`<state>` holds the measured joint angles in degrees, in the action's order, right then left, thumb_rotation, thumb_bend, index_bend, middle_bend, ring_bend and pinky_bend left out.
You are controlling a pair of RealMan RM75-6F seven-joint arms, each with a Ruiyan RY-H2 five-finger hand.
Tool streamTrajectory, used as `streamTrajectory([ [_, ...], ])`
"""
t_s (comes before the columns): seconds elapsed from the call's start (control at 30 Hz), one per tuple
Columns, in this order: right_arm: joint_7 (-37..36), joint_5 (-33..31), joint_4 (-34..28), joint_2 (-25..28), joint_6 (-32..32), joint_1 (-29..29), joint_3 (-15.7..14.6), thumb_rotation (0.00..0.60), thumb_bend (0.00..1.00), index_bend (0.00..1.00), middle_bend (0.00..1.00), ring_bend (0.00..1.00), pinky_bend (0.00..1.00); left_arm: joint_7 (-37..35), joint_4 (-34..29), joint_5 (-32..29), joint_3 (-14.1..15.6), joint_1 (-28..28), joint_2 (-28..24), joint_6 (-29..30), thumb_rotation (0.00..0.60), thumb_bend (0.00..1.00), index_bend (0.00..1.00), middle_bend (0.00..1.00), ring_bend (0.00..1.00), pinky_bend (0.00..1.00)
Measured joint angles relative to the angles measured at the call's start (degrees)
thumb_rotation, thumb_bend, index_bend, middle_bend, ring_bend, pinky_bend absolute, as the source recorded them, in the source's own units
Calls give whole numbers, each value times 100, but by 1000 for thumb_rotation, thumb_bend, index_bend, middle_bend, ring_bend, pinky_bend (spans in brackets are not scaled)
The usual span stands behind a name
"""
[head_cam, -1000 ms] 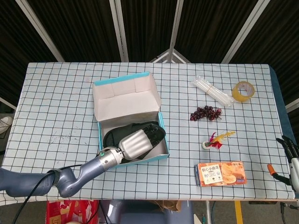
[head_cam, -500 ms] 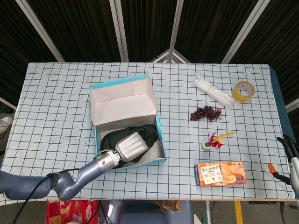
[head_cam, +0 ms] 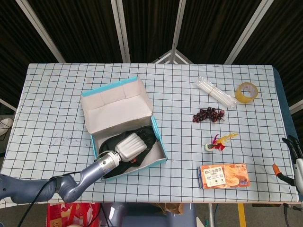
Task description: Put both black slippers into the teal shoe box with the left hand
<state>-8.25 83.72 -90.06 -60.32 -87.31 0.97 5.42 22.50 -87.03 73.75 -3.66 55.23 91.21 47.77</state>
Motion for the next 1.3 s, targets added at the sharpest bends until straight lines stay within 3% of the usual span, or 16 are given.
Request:
streamTrajectory([
  [0.17,-4,-38,-8,4,40,13,11,600,308,152,113,181,163,-252,236,-38,-4,-46,127,-72,600,477,543,457,149,187],
  [0.4,18,-54,-25,9,73,29,17,600,308,152,113,181,163,-321,368,52,-22,-39,161,-118,600,334,456,328,81,186],
  [0.57,-4,-66,-43,23,91,36,22,600,309,152,113,182,163,-250,243,160,-118,-3,33,-24,600,284,327,182,2,156],
  [0.7,-32,-72,-65,40,101,37,24,600,309,152,113,181,163,-28,87,198,-203,48,-174,26,600,220,192,16,0,94],
  [0.8,-54,-83,-81,59,117,38,25,600,308,152,113,181,163,251,-21,175,-239,103,-314,8,600,176,124,0,0,53],
  [1.07,-109,-94,-85,92,157,48,24,600,308,152,113,181,163,1557,-526,-142,-259,279,-832,-76,600,93,56,0,0,36],
  [1.3,-100,-99,-89,103,195,64,19,600,308,152,113,182,163,2848,-1700,-1119,-248,451,-1709,-32,600,55,21,0,0,18],
])
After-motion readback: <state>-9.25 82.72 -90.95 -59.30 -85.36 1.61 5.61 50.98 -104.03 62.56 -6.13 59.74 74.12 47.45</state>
